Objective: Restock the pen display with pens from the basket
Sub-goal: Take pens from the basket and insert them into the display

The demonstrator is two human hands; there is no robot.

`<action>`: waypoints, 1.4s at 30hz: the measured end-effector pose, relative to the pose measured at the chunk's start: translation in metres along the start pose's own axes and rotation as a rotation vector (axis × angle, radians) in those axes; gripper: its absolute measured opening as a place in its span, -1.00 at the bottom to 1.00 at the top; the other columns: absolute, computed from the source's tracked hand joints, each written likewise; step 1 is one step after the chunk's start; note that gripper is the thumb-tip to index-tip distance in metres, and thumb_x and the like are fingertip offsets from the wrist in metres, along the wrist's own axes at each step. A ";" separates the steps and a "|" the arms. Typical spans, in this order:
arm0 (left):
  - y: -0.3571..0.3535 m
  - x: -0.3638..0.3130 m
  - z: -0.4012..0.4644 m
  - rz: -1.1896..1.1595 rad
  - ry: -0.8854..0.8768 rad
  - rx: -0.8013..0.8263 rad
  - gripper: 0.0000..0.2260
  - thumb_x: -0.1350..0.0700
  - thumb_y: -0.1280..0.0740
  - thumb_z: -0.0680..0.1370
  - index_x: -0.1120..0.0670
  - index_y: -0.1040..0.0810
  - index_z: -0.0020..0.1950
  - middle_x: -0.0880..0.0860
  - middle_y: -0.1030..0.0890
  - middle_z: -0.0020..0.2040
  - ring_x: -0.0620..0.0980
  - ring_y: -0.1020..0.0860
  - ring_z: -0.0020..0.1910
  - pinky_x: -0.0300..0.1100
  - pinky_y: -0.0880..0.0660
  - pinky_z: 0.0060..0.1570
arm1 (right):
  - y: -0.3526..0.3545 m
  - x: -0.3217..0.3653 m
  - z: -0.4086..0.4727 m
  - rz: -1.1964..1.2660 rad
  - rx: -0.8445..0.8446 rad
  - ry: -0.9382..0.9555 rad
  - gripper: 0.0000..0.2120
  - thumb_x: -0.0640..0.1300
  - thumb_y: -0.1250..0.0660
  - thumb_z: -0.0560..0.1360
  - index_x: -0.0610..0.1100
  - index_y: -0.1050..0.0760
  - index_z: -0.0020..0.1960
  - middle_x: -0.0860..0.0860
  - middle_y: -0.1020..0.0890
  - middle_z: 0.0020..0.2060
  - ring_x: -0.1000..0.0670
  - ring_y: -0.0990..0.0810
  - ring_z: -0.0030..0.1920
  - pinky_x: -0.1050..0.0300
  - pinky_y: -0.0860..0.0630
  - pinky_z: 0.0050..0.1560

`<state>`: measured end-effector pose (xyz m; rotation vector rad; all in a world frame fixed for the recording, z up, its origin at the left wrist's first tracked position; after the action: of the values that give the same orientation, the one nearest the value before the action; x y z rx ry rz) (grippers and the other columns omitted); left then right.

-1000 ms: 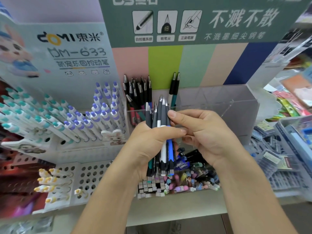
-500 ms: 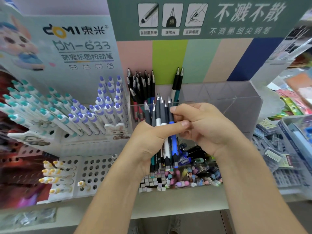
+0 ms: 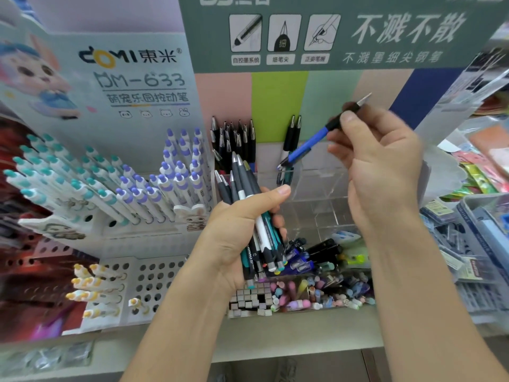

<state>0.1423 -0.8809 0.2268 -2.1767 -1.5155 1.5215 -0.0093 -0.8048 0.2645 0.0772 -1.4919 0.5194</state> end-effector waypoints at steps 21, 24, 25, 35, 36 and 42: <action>0.004 0.010 0.011 0.162 -0.138 -0.131 -0.78 0.30 -0.56 0.37 0.16 -0.56 -0.14 0.14 -0.50 -0.40 0.06 -0.48 -0.41 -0.14 -0.53 -0.35 | -0.022 -0.002 -0.016 -0.656 0.127 0.151 -0.80 0.07 -0.55 0.44 -0.03 -0.66 -0.23 0.15 -0.63 -0.44 0.20 -0.57 -0.40 0.22 -0.50 -0.28; 0.001 0.009 0.013 0.303 -0.197 -0.137 -0.83 0.33 -0.54 0.36 0.23 -0.59 -0.14 0.13 -0.53 -0.40 0.06 -0.49 -0.40 -0.12 -0.51 -0.36 | -0.020 -0.006 -0.039 -0.678 0.440 -0.193 -0.75 0.15 -0.56 0.36 -0.04 -0.71 -0.21 0.13 -0.69 -0.39 0.17 -0.64 -0.35 0.18 -0.55 -0.23; -0.001 0.009 0.014 0.338 -0.217 -0.141 -0.84 0.34 -0.53 0.35 0.25 -0.61 -0.14 0.11 -0.55 -0.40 0.05 -0.51 -0.41 -0.13 -0.51 -0.38 | -0.020 -0.009 -0.043 -0.666 0.465 -0.219 -0.77 0.10 -0.58 0.35 -0.05 -0.72 -0.20 0.07 -0.71 -0.35 0.13 -0.66 -0.32 0.17 -0.59 -0.23; -0.002 0.011 0.012 0.294 -0.170 -0.032 -0.71 0.01 -0.67 0.15 0.07 -0.71 -0.23 0.09 -0.63 -0.30 0.02 -0.53 -0.36 -0.02 -0.51 -0.17 | -0.019 -0.023 -0.041 -0.280 0.392 -0.543 -0.76 -0.25 -0.48 0.47 -0.21 -0.55 -0.36 -0.07 -0.49 -0.48 -0.09 -0.50 -0.47 0.07 -0.49 -0.42; -0.002 0.011 0.010 0.264 -0.157 -0.021 -0.74 0.03 -0.68 0.18 0.07 -0.70 -0.26 0.08 -0.60 -0.33 0.03 -0.51 -0.37 -0.06 -0.50 -0.23 | -0.019 -0.024 -0.042 -0.223 0.378 -0.571 -0.76 -0.26 -0.46 0.48 -0.22 -0.53 -0.34 -0.07 -0.48 -0.49 -0.07 -0.49 -0.49 0.11 -0.48 -0.47; 0.004 0.003 0.004 -0.044 0.013 -0.023 -0.79 -0.04 -0.50 0.42 0.10 -0.70 -0.25 0.02 -0.48 -0.41 -0.04 -0.47 -0.46 -0.16 -0.50 -0.37 | -0.015 -0.023 -0.029 0.201 0.108 -0.604 -0.87 -0.24 -0.38 0.55 -0.24 -0.59 -0.17 -0.04 -0.60 -0.40 0.11 -0.53 -0.45 0.36 -0.46 -0.50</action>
<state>0.1416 -0.8828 0.2207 -2.1461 -1.5744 1.4808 0.0233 -0.8145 0.2435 0.1819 -2.0723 0.7842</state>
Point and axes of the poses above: each hand's wrist, its own z-axis towards the middle knuckle, its own y-axis out of the back of the hand, x = y × z, the point moved 3 cm from there along z, towards the middle knuckle
